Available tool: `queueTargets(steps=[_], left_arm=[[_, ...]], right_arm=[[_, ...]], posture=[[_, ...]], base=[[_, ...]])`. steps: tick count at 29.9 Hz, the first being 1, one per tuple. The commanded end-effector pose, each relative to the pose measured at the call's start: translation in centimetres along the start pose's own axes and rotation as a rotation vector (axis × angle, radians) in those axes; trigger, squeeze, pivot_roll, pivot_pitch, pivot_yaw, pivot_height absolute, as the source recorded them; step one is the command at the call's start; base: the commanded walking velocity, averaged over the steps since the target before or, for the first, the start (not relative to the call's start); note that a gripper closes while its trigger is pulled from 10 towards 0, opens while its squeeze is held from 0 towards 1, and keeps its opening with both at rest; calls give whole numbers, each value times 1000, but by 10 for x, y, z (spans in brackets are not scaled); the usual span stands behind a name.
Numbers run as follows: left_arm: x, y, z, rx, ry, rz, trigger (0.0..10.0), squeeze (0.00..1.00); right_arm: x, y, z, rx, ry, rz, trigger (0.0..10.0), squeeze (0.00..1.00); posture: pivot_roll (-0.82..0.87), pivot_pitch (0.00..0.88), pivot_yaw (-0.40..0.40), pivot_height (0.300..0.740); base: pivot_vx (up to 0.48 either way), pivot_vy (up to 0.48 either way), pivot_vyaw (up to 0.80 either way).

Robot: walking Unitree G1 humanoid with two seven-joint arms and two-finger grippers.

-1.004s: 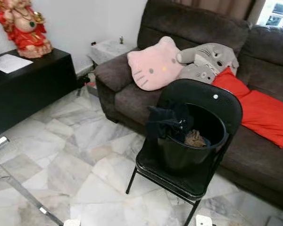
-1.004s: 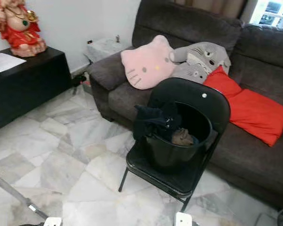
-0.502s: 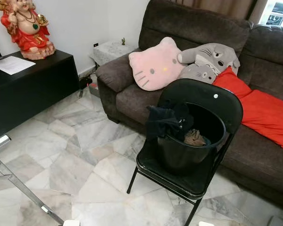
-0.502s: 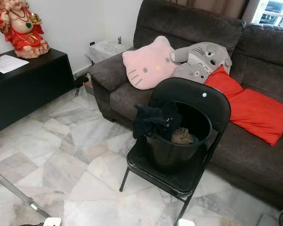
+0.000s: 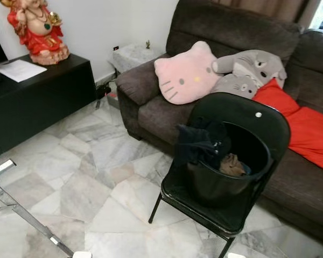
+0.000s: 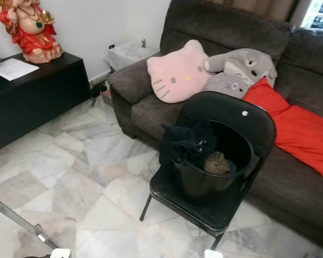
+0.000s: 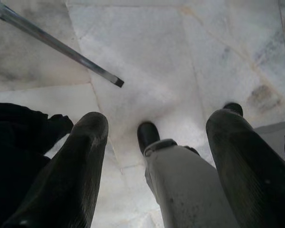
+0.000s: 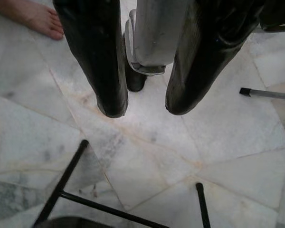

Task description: Hang hanger

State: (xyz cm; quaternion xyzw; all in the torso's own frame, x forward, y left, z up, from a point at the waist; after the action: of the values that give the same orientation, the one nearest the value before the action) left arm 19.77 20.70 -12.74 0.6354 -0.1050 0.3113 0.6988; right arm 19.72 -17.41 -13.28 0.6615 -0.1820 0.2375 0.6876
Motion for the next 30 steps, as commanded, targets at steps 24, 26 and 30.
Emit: queueTargets(steps=[24, 26, 30], left_arm=[[-16, 5, -14, 15, 9, -46, 10000, 0], [-18, 7, -19, 22, 10, -51, 10000, 0], [-21, 8, -21, 27, 8, -58, 10000, 0]], right_arm=[[37, -1, 10, -28, 6, 159, 10000, 0], [78, 1, 20, -56, 6, 312, 10000, 0], [118, 11, 45, -130, 39, 466, 10000, 0]], posture=[[-129, 80, -29, 740], [-131, 78, -36, 740], [-142, 73, -42, 740]], base=[[0, 0, 0], [0, 0, 0], [0, 0, 0]])
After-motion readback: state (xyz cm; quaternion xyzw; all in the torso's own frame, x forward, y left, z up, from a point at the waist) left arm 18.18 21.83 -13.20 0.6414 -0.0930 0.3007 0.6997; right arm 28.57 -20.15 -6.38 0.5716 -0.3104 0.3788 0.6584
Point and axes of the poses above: a point about 5 cm out from each wrist's last joint towards the gripper, its own y axis pointing back from the gripper into the wrist, its own x axis along the axis of the wrist's last joint, z = x × y, the point moved 5 cm from there along -y, pointing out of the wrist towards the gripper, and after that the axes turned 15 degrees about y, right-handed, at the moved point
